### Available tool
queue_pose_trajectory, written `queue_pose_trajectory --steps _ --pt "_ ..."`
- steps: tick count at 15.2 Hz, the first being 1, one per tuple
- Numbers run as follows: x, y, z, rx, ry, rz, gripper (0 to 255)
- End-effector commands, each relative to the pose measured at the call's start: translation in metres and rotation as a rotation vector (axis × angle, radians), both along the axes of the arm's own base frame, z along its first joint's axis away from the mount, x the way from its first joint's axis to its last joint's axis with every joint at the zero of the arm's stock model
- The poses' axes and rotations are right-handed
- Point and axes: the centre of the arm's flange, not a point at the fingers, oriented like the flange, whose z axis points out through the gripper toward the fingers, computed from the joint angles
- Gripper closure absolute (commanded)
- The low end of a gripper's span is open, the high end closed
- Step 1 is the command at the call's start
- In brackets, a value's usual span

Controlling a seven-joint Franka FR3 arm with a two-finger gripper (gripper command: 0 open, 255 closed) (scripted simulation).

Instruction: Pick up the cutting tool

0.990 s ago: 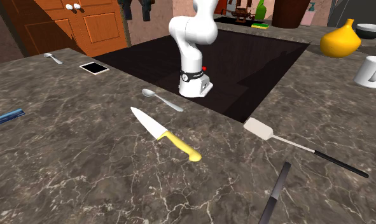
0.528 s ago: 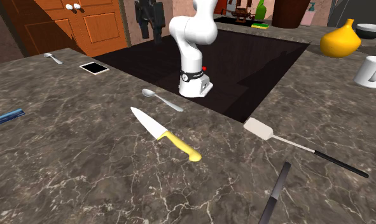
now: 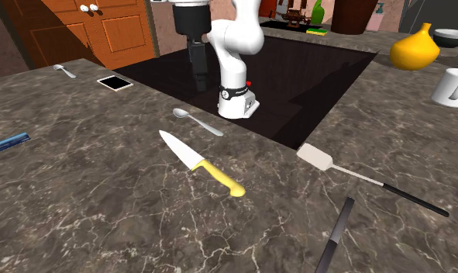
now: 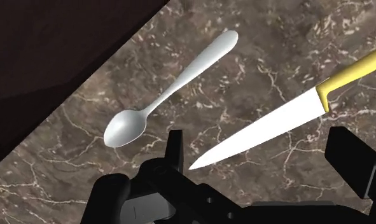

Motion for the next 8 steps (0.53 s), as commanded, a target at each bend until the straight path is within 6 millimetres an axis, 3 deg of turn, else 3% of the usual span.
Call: queue_pose_trajectory --steps 1,8 --pt "0.011 0.018 -0.018 0.002 0.013 -0.096 0" --pt "0.07 0.068 -0.073 0.004 0.06 -0.402 0"
